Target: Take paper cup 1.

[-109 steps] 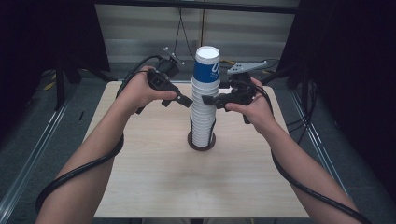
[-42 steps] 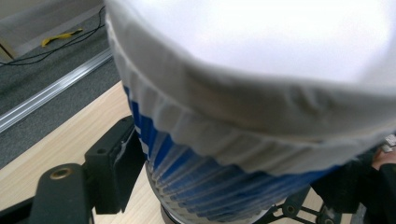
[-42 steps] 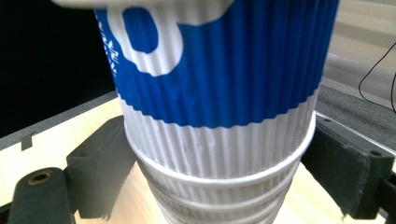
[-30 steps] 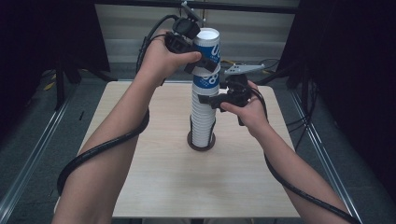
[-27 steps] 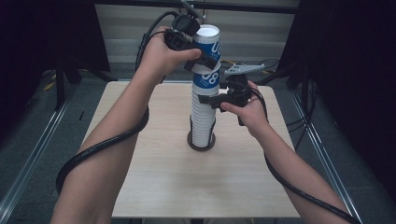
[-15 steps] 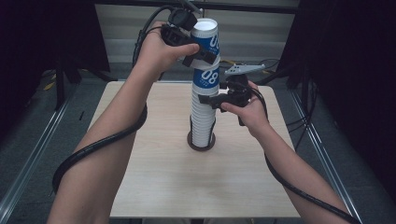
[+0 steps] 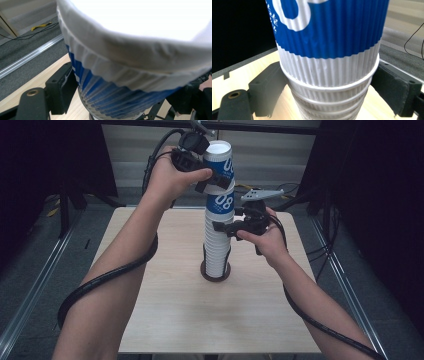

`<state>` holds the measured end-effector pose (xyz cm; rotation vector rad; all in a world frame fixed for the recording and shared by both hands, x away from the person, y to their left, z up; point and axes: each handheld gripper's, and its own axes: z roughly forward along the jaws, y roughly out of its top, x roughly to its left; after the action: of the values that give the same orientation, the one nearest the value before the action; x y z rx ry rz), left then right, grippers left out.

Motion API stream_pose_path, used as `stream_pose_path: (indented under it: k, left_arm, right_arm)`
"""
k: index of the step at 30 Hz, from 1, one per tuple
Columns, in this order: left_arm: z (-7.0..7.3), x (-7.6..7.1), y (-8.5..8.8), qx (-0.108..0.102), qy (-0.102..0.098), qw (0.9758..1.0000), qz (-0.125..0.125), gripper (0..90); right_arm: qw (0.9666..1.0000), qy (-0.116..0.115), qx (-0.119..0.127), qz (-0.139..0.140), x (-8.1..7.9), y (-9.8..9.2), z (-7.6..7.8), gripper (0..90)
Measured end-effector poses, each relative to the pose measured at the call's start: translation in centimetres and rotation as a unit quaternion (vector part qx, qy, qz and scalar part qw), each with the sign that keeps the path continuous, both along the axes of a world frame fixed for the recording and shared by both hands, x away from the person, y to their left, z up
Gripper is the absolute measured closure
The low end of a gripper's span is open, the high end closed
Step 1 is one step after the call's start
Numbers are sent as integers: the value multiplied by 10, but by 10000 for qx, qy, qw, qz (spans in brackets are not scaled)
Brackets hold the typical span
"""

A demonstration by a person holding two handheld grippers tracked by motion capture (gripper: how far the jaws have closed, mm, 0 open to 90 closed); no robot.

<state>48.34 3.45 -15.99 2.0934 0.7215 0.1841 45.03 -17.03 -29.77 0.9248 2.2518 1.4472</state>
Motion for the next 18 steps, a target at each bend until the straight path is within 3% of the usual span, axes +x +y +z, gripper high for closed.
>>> stream_pose_path:
  k: [14, 18]
  left_arm:
    - [-5, -5, 14, -428, -37, 9989, 187, 201]
    - [-5, -7, 21, -442, -92, 9986, 265, 201]
  right_arm:
    - [10000, -25, -26, -42, -2, 0, -1, 131]
    - [10000, -45, -42, -44, -2, 0, 0, 131]
